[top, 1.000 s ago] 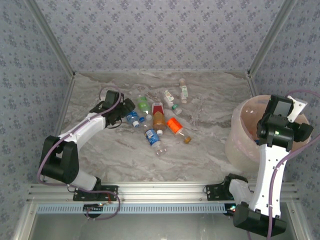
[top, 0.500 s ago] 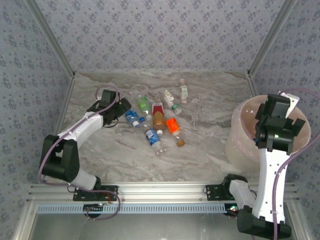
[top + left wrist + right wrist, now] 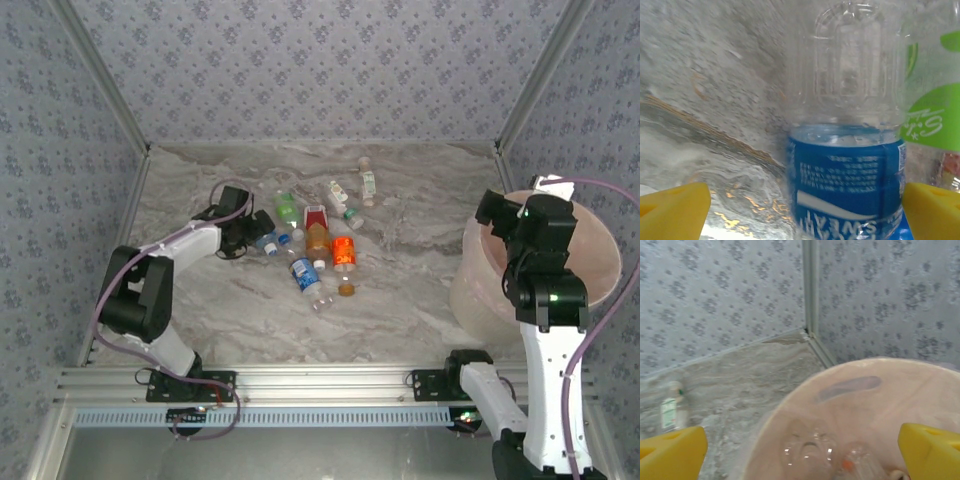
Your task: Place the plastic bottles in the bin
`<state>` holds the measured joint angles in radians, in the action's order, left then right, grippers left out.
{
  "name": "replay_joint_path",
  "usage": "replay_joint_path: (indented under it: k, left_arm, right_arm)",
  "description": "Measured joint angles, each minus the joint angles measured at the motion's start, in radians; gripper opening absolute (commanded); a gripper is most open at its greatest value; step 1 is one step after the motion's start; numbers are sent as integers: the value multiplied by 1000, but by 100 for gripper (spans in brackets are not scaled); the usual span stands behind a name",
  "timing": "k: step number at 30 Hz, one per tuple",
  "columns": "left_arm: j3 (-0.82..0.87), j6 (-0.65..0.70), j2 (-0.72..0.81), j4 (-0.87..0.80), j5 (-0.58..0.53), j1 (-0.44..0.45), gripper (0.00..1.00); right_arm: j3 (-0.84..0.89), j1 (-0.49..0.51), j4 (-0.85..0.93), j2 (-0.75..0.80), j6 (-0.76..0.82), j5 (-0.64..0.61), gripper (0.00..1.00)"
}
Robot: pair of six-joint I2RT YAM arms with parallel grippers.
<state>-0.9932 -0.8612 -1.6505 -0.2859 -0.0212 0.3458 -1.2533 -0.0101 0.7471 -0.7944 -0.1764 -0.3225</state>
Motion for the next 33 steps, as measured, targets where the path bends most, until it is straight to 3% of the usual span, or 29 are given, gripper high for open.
replay_joint_path:
  k: [16, 25, 33]
  left_arm:
    - [-58, 48, -125, 35, -18, 49, 82]
    - [-45, 114, -130, 85, -21, 49, 66]
    - [-35, 121, -130, 115, -29, 33, 64]
  right_arm:
    - [0, 37, -42, -15, -27, 187, 100]
    - [-11, 75, -49, -59, -28, 242, 100]
    - [-11, 135, -77, -80, -27, 273, 100]
